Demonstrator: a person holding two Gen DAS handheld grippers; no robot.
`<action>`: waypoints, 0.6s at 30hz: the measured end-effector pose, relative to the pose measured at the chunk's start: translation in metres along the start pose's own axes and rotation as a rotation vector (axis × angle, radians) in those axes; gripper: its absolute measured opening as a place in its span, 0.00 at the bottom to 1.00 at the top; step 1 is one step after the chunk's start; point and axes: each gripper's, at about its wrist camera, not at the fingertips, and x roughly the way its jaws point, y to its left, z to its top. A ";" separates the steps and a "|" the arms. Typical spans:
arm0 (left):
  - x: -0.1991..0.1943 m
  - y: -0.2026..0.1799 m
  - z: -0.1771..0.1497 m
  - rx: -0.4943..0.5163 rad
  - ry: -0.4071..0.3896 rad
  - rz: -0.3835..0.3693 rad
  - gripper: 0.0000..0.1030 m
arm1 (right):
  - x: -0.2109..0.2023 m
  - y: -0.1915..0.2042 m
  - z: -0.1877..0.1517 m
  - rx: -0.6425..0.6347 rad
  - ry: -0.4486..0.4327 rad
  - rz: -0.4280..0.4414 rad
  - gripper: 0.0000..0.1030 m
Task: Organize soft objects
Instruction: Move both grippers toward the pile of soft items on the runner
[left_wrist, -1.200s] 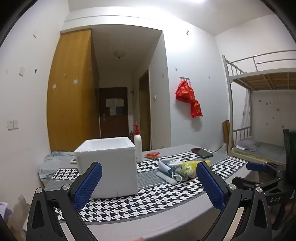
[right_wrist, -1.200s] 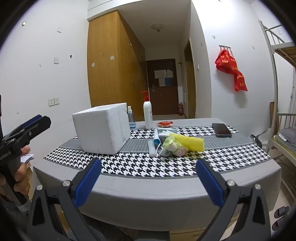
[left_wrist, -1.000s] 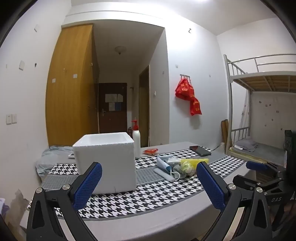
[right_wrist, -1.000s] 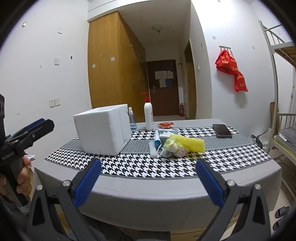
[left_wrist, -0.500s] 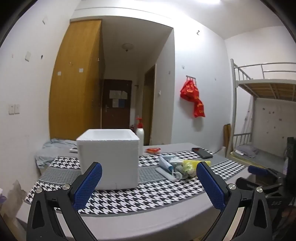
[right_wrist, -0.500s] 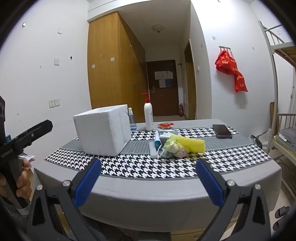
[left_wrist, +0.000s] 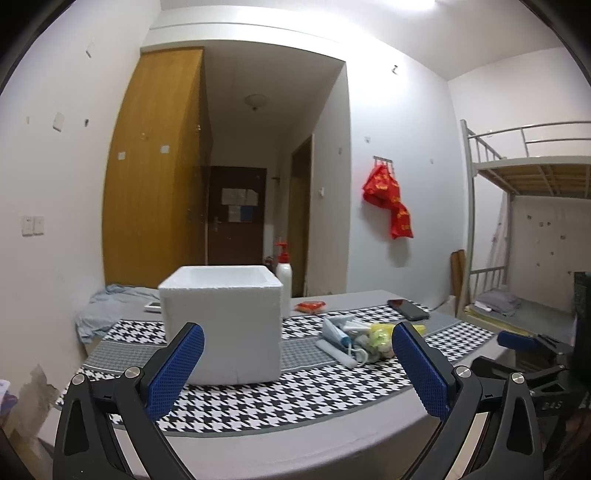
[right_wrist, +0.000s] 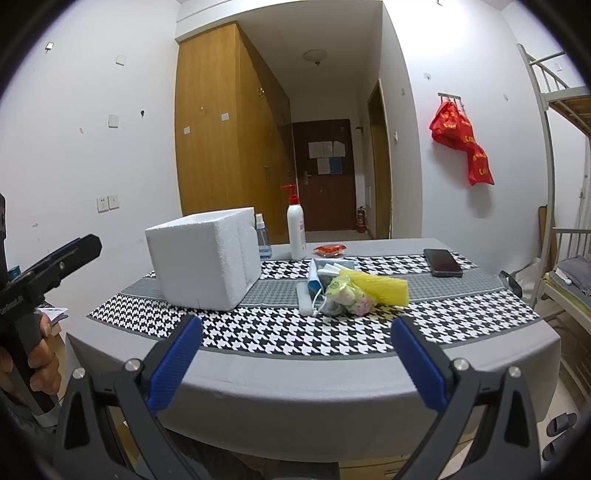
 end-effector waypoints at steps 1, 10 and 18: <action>0.000 0.001 0.000 -0.004 0.000 0.001 0.99 | 0.000 0.000 0.000 -0.001 -0.003 0.000 1.00; 0.005 0.002 -0.003 0.004 0.022 0.019 0.99 | 0.001 0.002 0.002 -0.002 0.001 -0.018 1.00; 0.007 0.000 -0.003 0.018 0.033 0.020 0.99 | 0.001 0.003 0.006 -0.008 -0.003 -0.017 1.00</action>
